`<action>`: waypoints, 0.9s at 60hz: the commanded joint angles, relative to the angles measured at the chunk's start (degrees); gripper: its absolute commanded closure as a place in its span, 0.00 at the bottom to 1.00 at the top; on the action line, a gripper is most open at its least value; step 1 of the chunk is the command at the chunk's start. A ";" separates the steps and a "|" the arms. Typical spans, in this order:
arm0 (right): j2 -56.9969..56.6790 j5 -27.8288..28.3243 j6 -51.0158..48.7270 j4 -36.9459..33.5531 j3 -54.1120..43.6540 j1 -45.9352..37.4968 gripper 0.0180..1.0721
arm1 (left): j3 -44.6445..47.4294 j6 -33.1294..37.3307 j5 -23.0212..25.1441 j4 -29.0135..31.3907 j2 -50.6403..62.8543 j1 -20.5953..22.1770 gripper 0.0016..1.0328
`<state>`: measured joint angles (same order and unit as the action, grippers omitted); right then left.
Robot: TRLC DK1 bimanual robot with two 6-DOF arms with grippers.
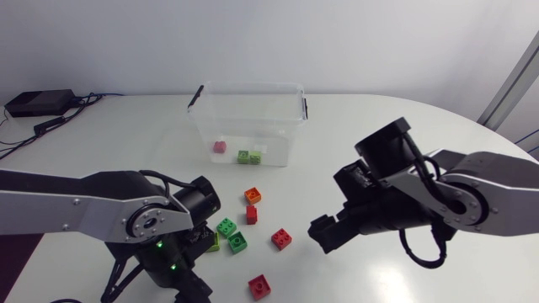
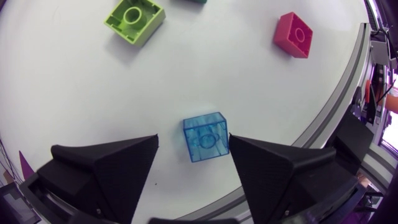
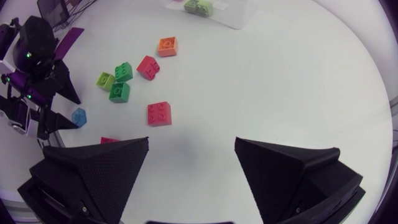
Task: Place the duplo bricks in the container
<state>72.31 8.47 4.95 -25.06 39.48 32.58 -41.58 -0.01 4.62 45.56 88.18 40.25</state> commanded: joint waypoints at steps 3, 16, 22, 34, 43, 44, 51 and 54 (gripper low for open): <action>3.18 -1.97 1.64 0.63 1.74 4.16 0.05 | 1.24 -1.22 0.04 -0.91 1.20 -0.17 0.58; 10.48 -4.25 0.59 2.21 3.76 7.94 0.05 | 1.42 -0.78 0.91 -2.05 2.17 -1.40 0.72; 14.43 -5.22 0.06 2.38 6.13 8.64 0.05 | 1.24 -0.69 0.91 -2.23 1.55 -1.58 0.73; 20.76 -6.45 -0.03 1.42 11.84 10.31 0.05 | 0.45 0.10 0.83 -2.76 -3.63 -3.95 0.73; 23.40 -6.80 0.23 0.36 13.69 11.63 0.09 | -1.57 1.59 0.83 -2.85 -7.32 -7.82 0.73; 23.75 -6.80 0.23 -0.08 13.87 11.63 0.10 | -1.75 1.77 0.83 -2.85 -7.67 -8.08 0.73; 25.16 -6.71 0.15 -0.96 14.57 11.81 0.14 | -3.77 2.47 0.83 -2.93 -9.78 -10.72 0.73; 26.30 -6.71 0.15 -2.19 15.45 11.72 0.14 | -4.56 2.56 0.83 -2.93 -10.49 -11.51 0.73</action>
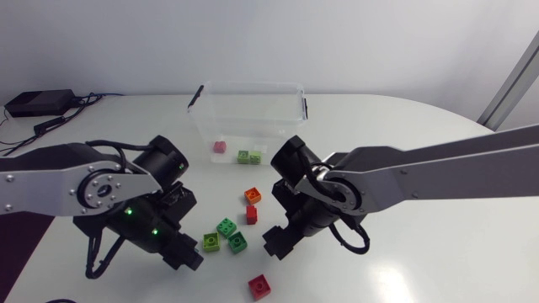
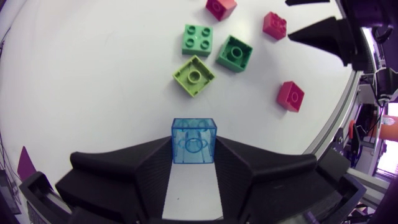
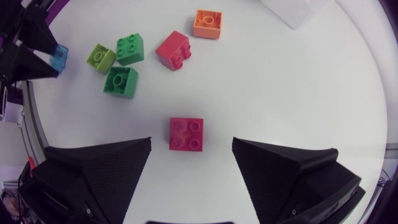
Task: Place the duplo bricks in the container
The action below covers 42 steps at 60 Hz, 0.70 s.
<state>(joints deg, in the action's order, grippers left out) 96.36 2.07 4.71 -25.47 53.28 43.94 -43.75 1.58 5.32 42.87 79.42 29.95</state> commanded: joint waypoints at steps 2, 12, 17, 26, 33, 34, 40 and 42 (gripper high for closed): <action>3.05 -0.31 0.30 -2.30 2.09 0.35 0.14 | -3.19 1.14 0.13 -0.25 -2.07 -2.09 0.73; 5.68 -0.31 0.39 -4.50 4.29 0.71 0.14 | -6.26 1.76 0.21 -0.86 -4.36 -4.64 0.73; 6.48 -0.40 0.30 -4.58 4.82 0.97 0.14 | -7.67 2.11 0.21 -1.74 -5.24 -6.14 0.73; 7.97 -0.40 -0.05 -4.58 6.05 0.97 0.29 | -9.87 2.37 0.13 -3.67 -6.64 -7.81 0.73; 8.85 -0.31 -0.58 -4.58 6.93 1.06 0.41 | -11.36 2.72 0.21 -5.78 -7.96 -9.04 0.73; 8.94 -0.31 -0.67 -4.58 7.02 1.06 0.43 | -11.62 2.72 0.13 -5.96 -8.14 -9.30 0.73; 9.99 -0.22 -1.02 -4.76 7.54 1.06 0.53 | -12.85 2.90 0.21 -8.07 -8.75 -10.27 0.73; 10.26 -0.13 -1.28 -4.85 7.72 1.06 0.57 | -13.29 2.90 0.21 -8.86 -8.84 -10.53 0.73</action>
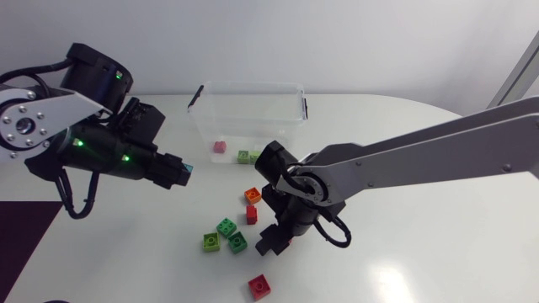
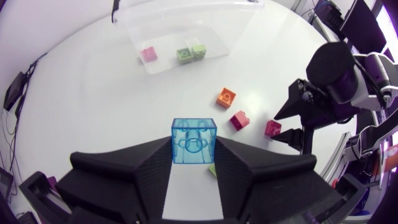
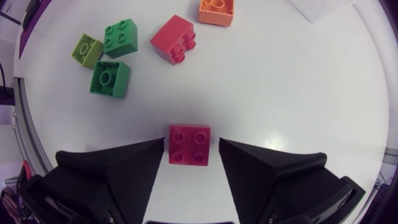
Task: Place the duplo bricks in the container
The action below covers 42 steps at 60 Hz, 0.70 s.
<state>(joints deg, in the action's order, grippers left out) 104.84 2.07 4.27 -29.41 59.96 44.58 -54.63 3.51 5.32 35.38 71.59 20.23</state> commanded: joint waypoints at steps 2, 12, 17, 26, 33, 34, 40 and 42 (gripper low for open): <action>1.77 0.04 -0.76 -0.83 1.12 0.42 0.60 | -2.59 0.97 0.21 -1.71 -0.93 -0.98 0.73; 0.54 0.31 -1.02 -1.00 0.06 0.69 0.72 | -4.34 0.36 0.21 -8.04 -0.40 -2.12 0.73; -2.27 -0.13 -1.02 -1.18 -0.73 0.51 0.74 | -5.66 -0.08 0.21 -11.64 1.01 -2.83 0.73; -7.45 -0.40 -1.02 -2.41 -0.64 -0.90 0.74 | -8.12 -1.22 0.21 -17.71 5.58 -3.00 0.73; -10.00 -0.92 -1.02 -3.64 0.15 -1.86 0.74 | -10.23 -1.66 0.21 -21.75 10.06 -3.18 0.72; -10.27 -1.01 -1.02 -3.73 0.33 -1.86 0.74 | -10.58 -1.75 0.21 -22.37 10.85 -3.27 0.72; -10.97 -1.45 -0.93 -3.81 1.21 -2.65 0.74 | -12.60 -1.75 0.21 -25.09 15.07 -3.88 0.72; -11.23 -1.45 -0.93 -3.90 1.65 -3.00 0.74 | -12.96 -1.75 0.21 -26.59 16.30 -4.14 0.72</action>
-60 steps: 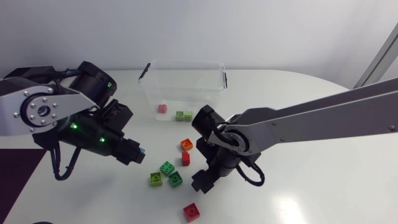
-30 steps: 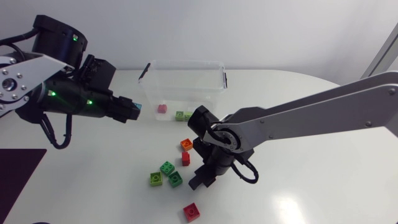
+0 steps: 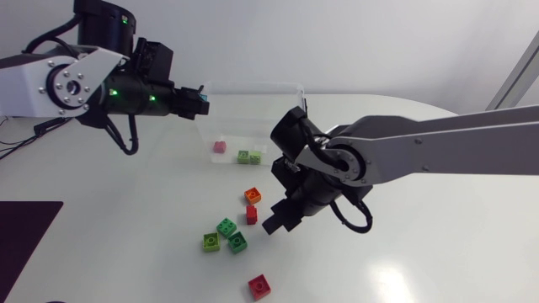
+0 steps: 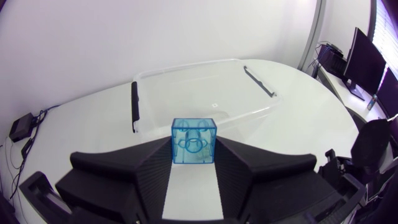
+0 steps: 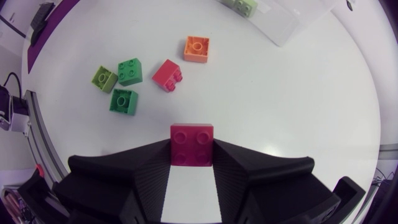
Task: Place the duplo bricks in the container
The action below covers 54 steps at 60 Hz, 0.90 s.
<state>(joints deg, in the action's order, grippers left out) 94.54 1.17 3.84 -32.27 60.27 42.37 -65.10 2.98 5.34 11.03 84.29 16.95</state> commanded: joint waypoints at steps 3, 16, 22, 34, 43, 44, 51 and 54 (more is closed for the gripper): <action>-1.47 -1.08 -0.50 -0.95 2.04 -1.24 0.74 | -3.45 -1.31 0.19 -4.35 5.97 -0.95 0.71; -2.96 -1.52 -0.94 -0.95 6.53 -4.31 0.74 | -9.17 -1.40 0.19 -7.51 13.62 -1.04 0.70; -3.14 -1.52 -1.02 -1.04 9.43 -5.90 0.74 | -11.80 -1.31 0.19 -7.51 16.34 -0.43 0.67; -1.38 -1.61 -0.85 -1.39 15.84 -8.00 0.74 | -12.24 -0.43 -0.07 -9.53 17.49 0.72 0.21; 1.26 -1.70 -0.76 -1.30 20.24 -9.32 0.74 | -11.36 -0.35 -0.07 -10.76 15.55 0.72 0.11; 1.52 -1.70 -0.67 -1.30 20.76 -9.50 0.74 | -11.28 -0.35 -0.07 -10.68 15.11 0.63 0.11; 3.54 -1.70 -0.67 -1.04 24.46 -10.64 0.74 | -9.52 -0.35 -0.07 -9.01 9.93 0.10 0.11; 4.42 -1.78 -0.67 -0.86 25.69 -11.17 0.74 | -8.29 0.09 0.19 -7.86 7.47 0.10 0.11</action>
<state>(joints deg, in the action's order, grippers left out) 96.62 -0.19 3.40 -32.84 83.42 32.08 -75.18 2.83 5.32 2.48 97.43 17.37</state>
